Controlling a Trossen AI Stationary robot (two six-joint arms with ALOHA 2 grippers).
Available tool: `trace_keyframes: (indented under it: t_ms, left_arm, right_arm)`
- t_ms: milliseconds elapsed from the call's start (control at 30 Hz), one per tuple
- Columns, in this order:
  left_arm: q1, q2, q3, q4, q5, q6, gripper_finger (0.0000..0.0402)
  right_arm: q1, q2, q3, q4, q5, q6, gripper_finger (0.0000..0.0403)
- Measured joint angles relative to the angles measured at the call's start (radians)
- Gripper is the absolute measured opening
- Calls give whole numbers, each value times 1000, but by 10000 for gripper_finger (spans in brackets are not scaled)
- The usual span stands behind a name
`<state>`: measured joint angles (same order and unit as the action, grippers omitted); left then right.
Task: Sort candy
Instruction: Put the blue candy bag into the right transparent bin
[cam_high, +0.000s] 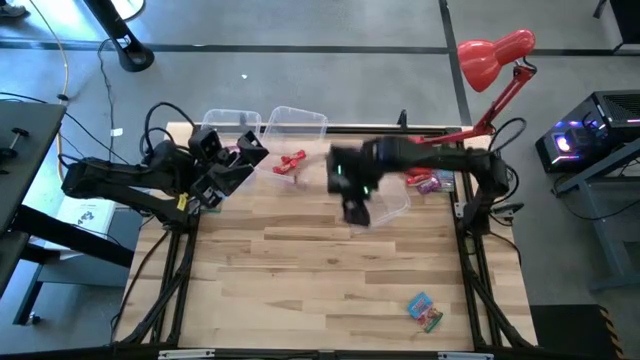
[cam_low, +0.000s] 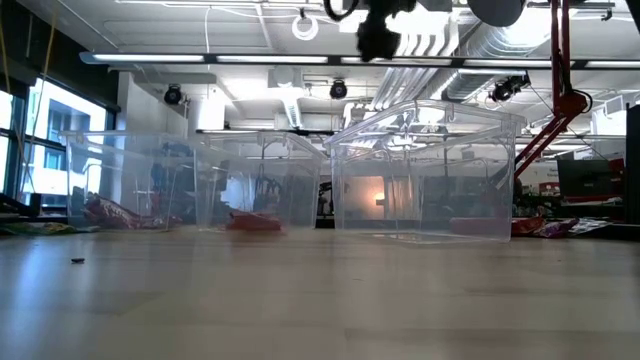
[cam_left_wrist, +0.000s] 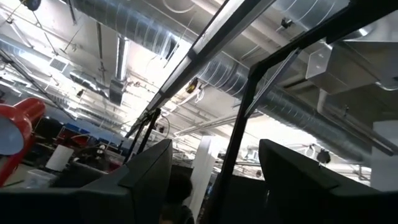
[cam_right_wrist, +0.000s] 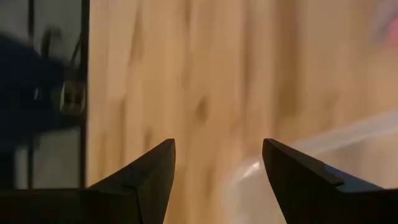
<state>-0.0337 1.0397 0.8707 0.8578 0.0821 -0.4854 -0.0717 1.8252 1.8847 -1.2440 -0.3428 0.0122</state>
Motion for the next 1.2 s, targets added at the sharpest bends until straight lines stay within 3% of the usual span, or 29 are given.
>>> trace_keyframes:
  t_ms: [267, 433, 667, 833, 967, 1200]
  left_arm:
    - [56, 0, 0, -17, 2, -31, 234]
    - [98, 1, 0, -68, 55, -75, 234]
    - [143, 0, 0, -84, 127, -135, 234]
    - [154, 0, 0, -85, 153, -143, 234]
    - [154, 0, 0, -96, 161, -142, 234]
    - [154, 0, 0, -122, 152, -142, 234]
  right_arm:
    - [317, -17, -3, -234, 135, 252, 236]
    - [486, -43, -141, -223, 208, 540, 236]
    - [666, -193, -563, 53, 38, 1014, 236]
    - [759, -267, -803, 311, -9, 1411, 236]
    - [818, -273, -914, 482, -9, 1579, 236]
    - [849, -267, -1032, 508, 72, 1793, 236]
